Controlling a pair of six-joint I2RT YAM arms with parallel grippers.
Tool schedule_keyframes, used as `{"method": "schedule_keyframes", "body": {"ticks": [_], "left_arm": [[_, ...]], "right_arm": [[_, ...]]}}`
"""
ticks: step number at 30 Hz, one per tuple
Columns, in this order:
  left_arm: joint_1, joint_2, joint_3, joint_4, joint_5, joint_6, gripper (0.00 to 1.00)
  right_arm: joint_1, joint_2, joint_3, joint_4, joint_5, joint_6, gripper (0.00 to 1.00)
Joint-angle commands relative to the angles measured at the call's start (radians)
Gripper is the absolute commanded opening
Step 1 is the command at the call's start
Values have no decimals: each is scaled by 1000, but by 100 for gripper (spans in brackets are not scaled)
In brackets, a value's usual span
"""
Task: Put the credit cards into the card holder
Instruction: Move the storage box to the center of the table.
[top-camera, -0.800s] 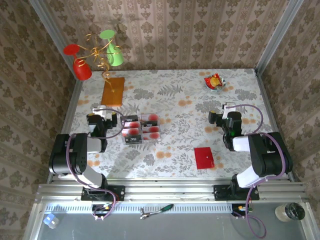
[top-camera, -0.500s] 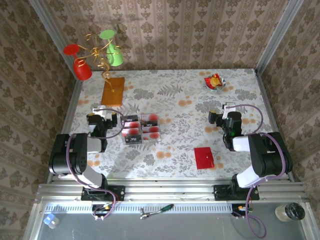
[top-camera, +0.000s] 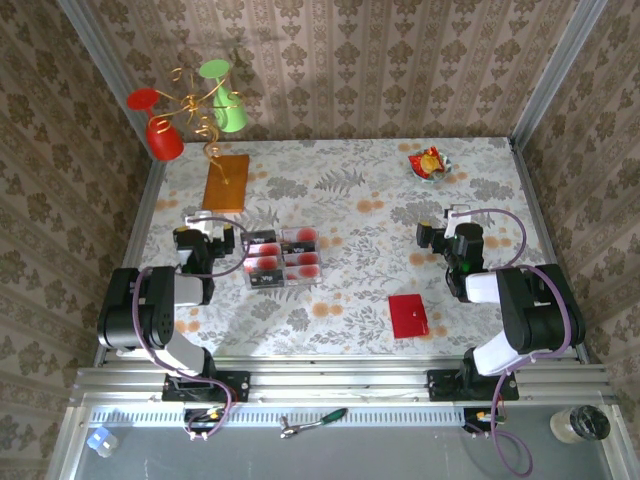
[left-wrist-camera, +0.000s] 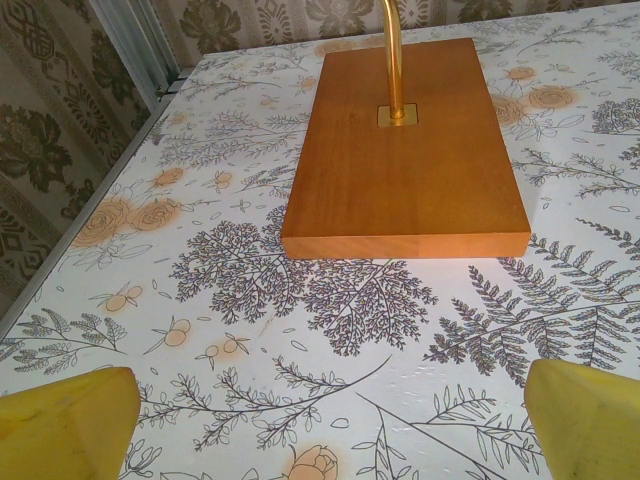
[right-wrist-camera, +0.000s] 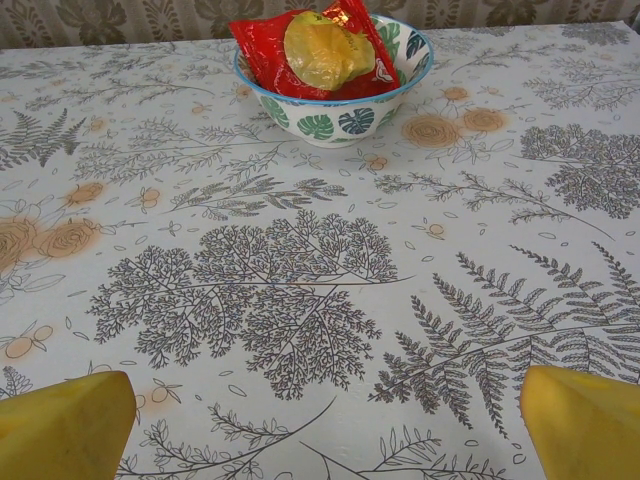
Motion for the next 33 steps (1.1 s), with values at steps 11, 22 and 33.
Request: {"method": "schedule_keyframes", "body": {"ticks": [11, 22, 33], "left_arm": [[-5, -6, 12, 9, 14, -13, 100], [-7, -180, 64, -229, -148, -65, 100], [-15, -454, 397, -1044, -71, -474, 100]], "right_arm": [[-6, -10, 19, 0, -12, -14, 100], [-6, -200, 118, -316, 59, 15, 100], [-8, -335, 393, -837, 37, 472, 100]]}}
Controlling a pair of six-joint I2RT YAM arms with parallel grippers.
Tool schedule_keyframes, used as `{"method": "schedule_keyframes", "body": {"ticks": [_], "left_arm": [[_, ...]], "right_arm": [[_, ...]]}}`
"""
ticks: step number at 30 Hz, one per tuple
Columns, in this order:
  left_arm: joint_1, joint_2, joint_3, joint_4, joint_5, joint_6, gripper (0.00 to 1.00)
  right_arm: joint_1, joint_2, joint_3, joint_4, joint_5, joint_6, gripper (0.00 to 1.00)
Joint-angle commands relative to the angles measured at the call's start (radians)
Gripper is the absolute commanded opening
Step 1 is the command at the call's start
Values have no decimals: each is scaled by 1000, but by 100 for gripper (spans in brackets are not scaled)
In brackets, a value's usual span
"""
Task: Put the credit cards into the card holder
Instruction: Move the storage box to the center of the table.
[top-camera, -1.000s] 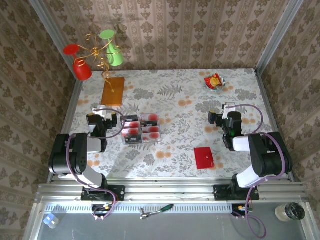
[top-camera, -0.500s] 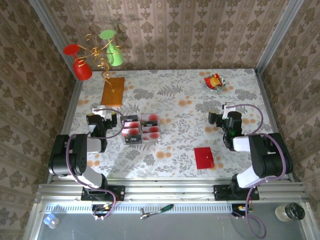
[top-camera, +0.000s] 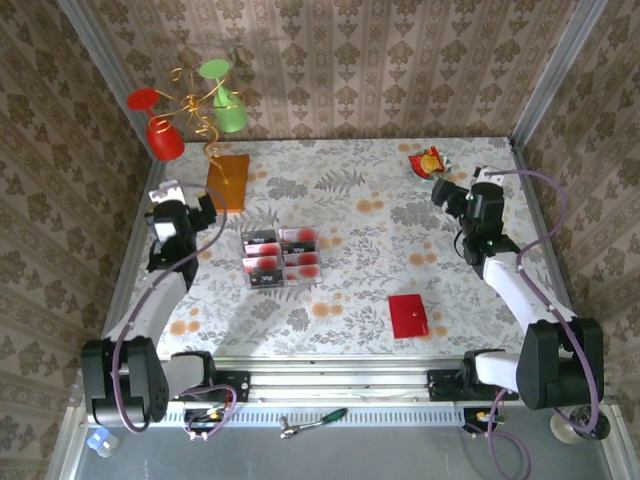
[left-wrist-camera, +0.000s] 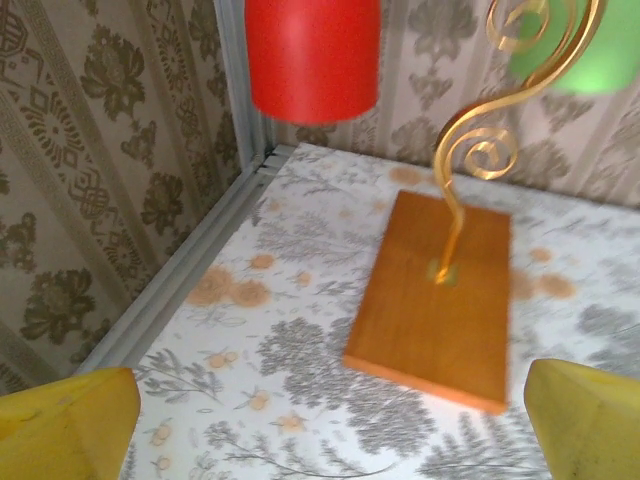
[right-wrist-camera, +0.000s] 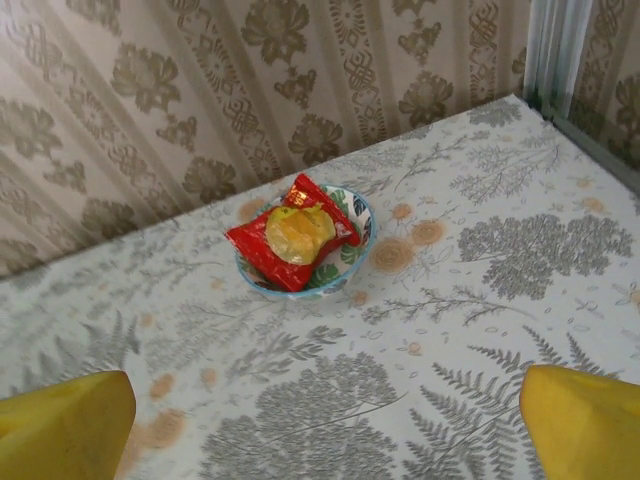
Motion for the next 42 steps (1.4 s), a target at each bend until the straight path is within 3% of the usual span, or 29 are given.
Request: {"method": "schedule_keyframes", "body": {"ticks": [1, 3, 9, 13, 17, 22, 27, 42], "left_arm": [[-25, -38, 104, -383, 58, -256, 100], [-63, -61, 119, -439, 65, -320, 100], [-166, -183, -17, -351, 240, -365, 100], [-246, -225, -108, -321, 209, -384, 100], [-264, -227, -201, -228, 230, -443, 100], [-264, -166, -223, -164, 253, -456, 100], [-269, -110, -234, -95, 281, -450, 100], [-280, 3, -191, -15, 327, -394, 100]], "right_arm": [[7, -36, 12, -154, -151, 152, 100], [65, -74, -14, -125, -204, 141, 100], [327, -77, 0, -218, -217, 83, 93], [503, -1, 5, -282, -194, 66, 87], [696, 89, -23, -244, -87, 48, 87], [840, 236, -3, -213, 23, 49, 89], [894, 333, 31, -201, 72, 32, 91], [897, 507, 154, -200, 117, 3, 92]]}}
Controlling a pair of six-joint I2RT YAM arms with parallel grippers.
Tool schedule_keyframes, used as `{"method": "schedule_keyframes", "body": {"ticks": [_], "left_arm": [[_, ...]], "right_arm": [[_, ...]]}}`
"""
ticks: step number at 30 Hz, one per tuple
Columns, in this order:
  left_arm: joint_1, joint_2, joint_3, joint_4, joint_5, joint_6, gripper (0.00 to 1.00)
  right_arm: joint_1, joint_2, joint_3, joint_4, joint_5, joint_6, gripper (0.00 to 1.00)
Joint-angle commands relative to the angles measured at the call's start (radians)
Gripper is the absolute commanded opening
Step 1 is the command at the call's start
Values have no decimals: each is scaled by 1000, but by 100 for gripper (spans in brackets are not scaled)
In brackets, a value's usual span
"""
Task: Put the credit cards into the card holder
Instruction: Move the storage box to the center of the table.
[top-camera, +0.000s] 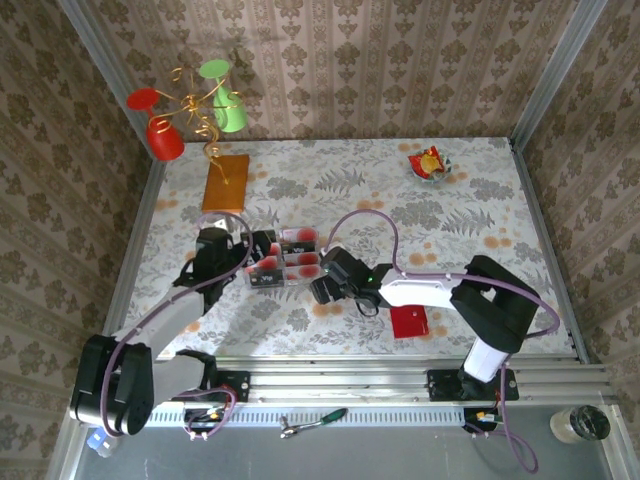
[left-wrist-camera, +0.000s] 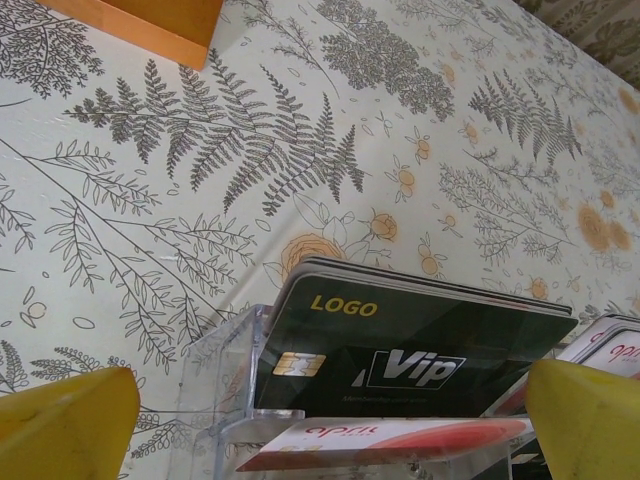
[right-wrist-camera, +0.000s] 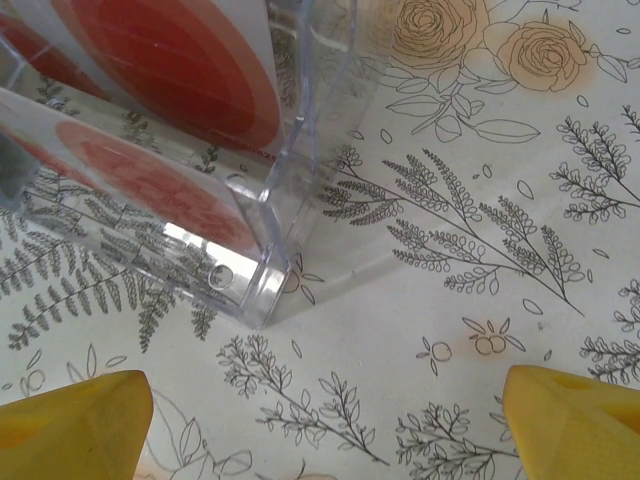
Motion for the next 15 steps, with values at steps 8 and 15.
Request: {"method": "schedule_keyframes", "body": {"ticks": [8, 15], "left_arm": [[-28, 83, 84, 67, 41, 38, 100], [-63, 182, 145, 110, 46, 43, 100]], "right_arm": [[-38, 64, 50, 10, 85, -12, 93], [-95, 57, 48, 14, 88, -13, 93]]}}
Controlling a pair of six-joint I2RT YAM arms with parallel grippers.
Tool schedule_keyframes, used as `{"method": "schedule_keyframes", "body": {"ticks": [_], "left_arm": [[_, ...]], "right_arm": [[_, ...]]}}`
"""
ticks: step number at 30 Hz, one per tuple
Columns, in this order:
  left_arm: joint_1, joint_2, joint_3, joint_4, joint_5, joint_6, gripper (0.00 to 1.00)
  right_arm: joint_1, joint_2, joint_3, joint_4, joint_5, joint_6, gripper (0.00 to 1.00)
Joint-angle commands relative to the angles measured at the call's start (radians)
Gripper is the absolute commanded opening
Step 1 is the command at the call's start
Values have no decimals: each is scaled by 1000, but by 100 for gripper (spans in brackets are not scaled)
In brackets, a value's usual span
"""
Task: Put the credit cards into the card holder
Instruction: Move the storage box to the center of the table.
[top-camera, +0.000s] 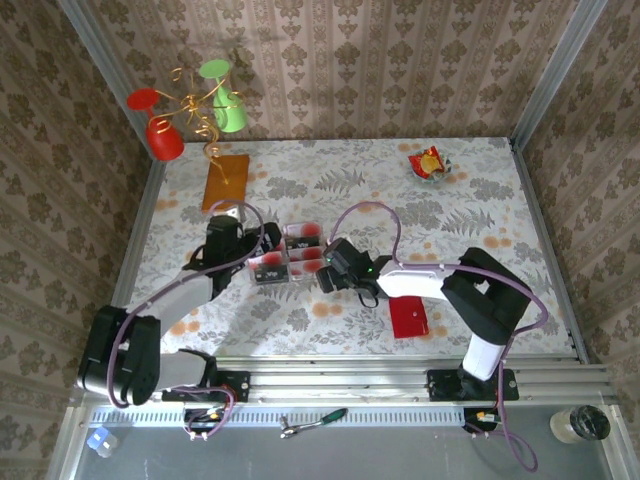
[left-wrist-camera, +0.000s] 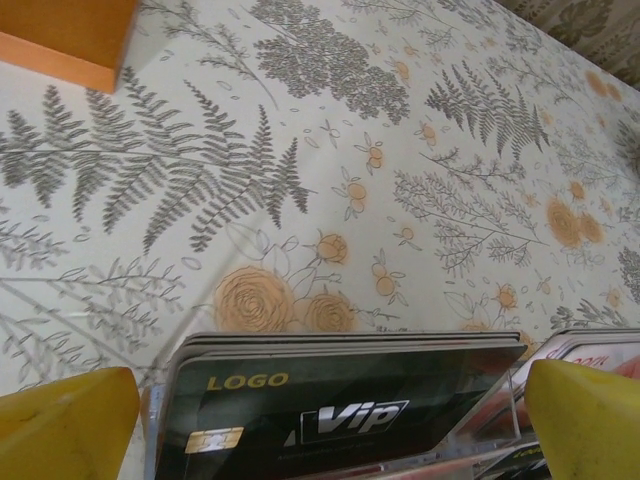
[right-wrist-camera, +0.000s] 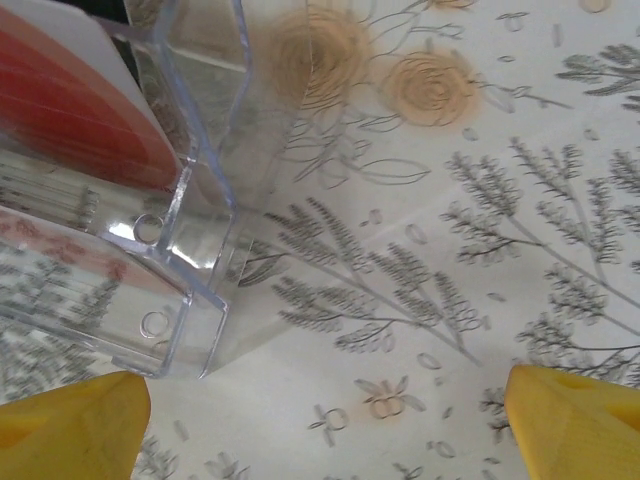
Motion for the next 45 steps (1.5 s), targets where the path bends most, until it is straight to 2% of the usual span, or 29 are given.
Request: {"method": "schedule_keyframes", "body": {"ticks": [1, 19, 28, 37, 45], "left_arm": [[-27, 43, 52, 54, 16, 17, 100], [-226, 392, 362, 133, -15, -6, 100], [-289, 513, 487, 152, -22, -31, 100], [-306, 597, 599, 128, -11, -26, 100], [-257, 534, 547, 148, 0, -13, 100]], "right_arm": [[-22, 10, 17, 13, 42, -10, 93], [-225, -67, -69, 9, 42, -37, 93], [-348, -58, -67, -8, 20, -38, 93], [-405, -61, -16, -60, 6, -40, 93], [-404, -218, -112, -72, -56, -29, 94]]}}
